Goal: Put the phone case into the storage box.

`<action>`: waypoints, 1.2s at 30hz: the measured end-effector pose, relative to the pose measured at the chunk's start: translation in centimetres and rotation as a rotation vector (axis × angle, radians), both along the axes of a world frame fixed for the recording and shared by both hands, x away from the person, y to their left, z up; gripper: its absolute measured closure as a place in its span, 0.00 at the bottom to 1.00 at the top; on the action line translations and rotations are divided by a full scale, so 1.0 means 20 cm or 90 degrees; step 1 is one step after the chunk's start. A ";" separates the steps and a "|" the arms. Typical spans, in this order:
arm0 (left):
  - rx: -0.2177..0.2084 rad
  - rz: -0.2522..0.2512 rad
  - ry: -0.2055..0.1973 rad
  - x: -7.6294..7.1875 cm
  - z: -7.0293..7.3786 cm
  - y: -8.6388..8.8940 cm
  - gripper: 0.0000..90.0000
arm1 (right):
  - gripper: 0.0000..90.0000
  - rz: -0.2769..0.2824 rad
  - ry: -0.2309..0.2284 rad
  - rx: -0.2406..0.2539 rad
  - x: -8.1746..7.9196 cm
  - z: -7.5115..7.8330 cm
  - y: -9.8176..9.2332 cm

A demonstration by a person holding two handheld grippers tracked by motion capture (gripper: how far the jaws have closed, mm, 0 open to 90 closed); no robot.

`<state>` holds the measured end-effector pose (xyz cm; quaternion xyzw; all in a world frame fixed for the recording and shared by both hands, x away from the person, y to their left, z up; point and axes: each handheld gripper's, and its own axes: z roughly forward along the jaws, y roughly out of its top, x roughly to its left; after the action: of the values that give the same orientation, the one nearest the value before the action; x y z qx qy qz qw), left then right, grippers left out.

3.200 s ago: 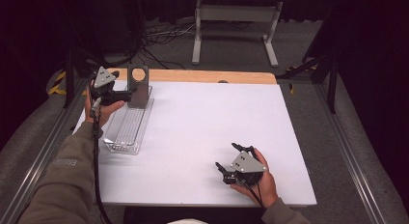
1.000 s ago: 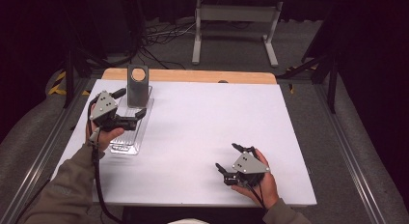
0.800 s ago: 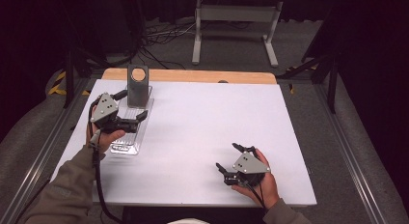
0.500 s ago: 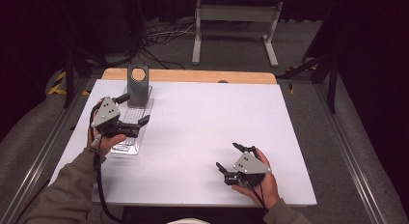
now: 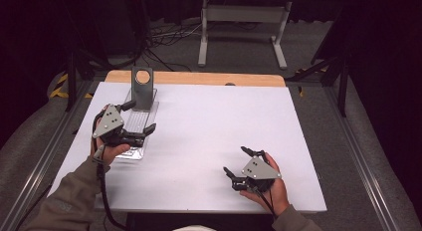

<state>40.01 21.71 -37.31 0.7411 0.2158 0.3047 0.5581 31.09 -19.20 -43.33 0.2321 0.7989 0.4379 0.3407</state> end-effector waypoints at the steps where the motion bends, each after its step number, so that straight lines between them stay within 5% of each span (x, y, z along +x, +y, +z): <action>1: -0.002 -0.001 -0.001 0.00 0.00 0.00 0.06 | 0.21 0.000 -0.001 0.001 0.00 0.00 0.00; 36: 0.010 -0.055 -0.002 -0.14 -0.02 -0.07 0.06 | 0.20 -0.004 -0.011 0.001 -0.01 0.02 -0.01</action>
<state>37.12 20.28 -37.78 0.7536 0.1806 0.2833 0.5650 30.98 -19.44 -42.90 0.2314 0.7949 0.4395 0.3486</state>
